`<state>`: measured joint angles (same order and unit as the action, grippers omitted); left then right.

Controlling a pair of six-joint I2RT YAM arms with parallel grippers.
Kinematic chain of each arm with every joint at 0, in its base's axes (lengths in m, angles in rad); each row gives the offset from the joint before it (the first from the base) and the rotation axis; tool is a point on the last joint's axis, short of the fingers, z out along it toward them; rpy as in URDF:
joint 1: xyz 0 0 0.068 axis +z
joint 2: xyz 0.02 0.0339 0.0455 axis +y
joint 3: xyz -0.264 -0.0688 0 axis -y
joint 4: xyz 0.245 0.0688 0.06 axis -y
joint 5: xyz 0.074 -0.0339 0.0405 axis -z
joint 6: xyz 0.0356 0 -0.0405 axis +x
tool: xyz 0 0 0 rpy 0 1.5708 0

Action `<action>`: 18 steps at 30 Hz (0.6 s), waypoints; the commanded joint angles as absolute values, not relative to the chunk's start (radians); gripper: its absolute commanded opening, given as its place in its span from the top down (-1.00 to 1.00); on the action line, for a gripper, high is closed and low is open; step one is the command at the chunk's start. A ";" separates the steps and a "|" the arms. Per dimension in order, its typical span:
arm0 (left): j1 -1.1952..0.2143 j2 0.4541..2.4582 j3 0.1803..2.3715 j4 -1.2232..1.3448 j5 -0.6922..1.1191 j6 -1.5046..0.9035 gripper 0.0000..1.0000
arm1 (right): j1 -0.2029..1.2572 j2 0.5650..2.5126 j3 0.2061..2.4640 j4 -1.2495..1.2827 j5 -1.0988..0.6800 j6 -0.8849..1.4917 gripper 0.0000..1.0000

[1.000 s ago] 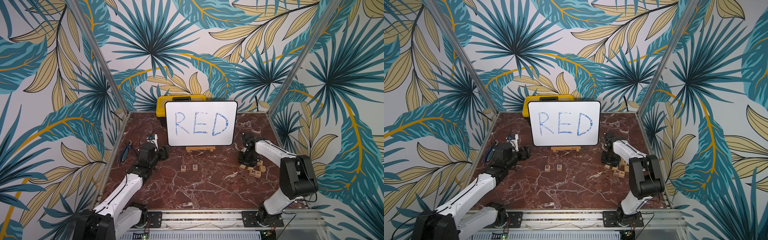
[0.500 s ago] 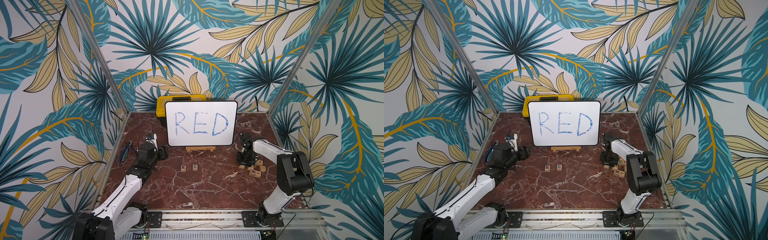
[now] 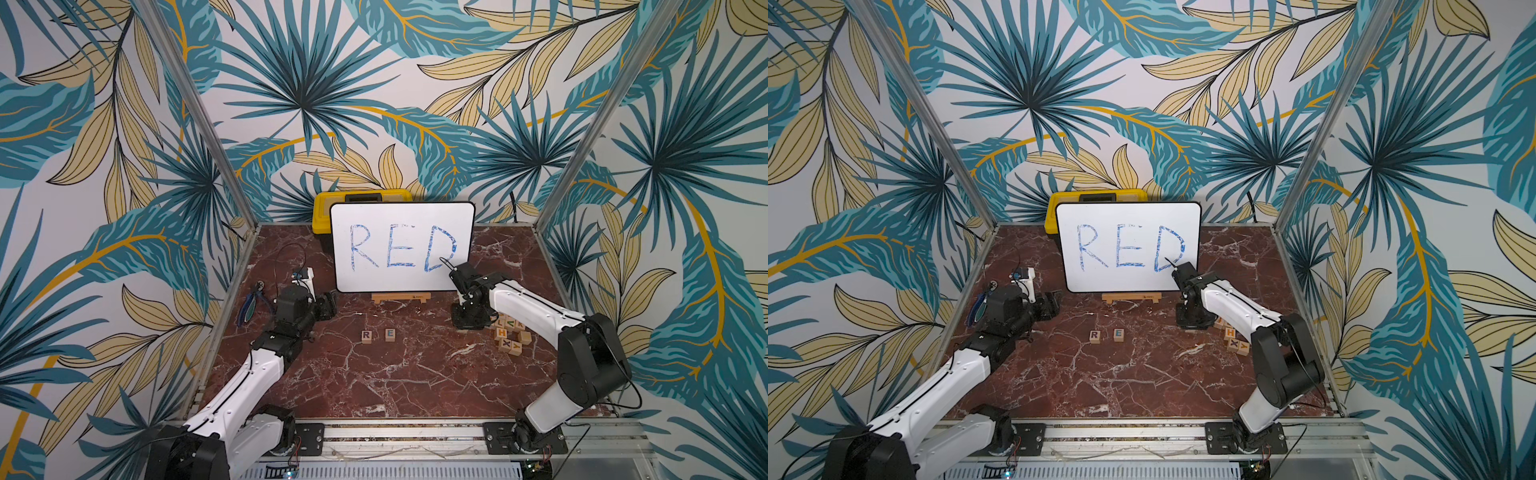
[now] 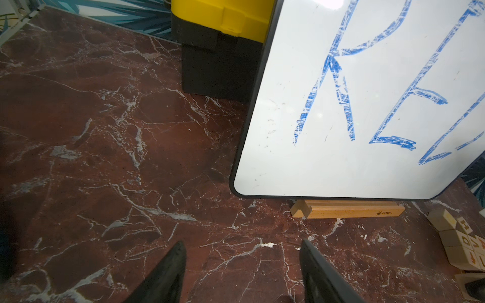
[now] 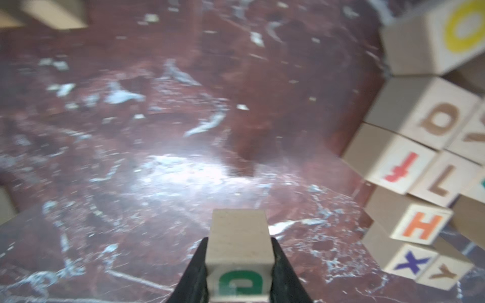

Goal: Assemble the uppercase word "red" with letter blocks
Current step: Pick up the letter block from the center of the board, then place the letter block at the center of the board.

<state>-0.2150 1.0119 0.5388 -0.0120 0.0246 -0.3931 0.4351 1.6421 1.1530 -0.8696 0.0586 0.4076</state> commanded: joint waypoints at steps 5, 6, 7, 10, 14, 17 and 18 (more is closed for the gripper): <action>-0.209 0.997 0.496 0.002 0.015 -0.394 -0.38 | 0.562 1.759 1.262 -0.916 0.084 0.435 0.49; -0.209 0.996 0.494 0.002 0.013 -0.395 -0.38 | 0.577 1.772 1.276 -0.916 0.081 0.442 0.49; -0.208 0.996 0.493 0.002 0.014 -0.395 -0.38 | 0.586 1.781 1.284 -0.914 0.074 0.447 0.49; -0.207 0.993 0.491 0.002 0.012 -0.396 -0.38 | 0.618 1.811 1.310 -0.909 0.069 0.466 0.49; -0.206 0.990 0.492 0.002 0.014 -0.398 -0.38 | 0.648 1.851 1.347 -0.915 0.078 0.489 0.49; -0.203 0.990 0.491 0.002 0.014 -0.397 -0.38 | 0.672 1.887 1.374 -0.921 0.084 0.509 0.50; -0.202 0.989 0.489 0.002 0.015 -0.399 -0.38 | 0.680 1.899 1.383 -0.923 0.091 0.513 0.49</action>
<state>-0.2134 1.0115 0.5220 -0.0120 0.0216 -0.3935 0.6586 1.8709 1.3632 -0.8890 0.0681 0.4767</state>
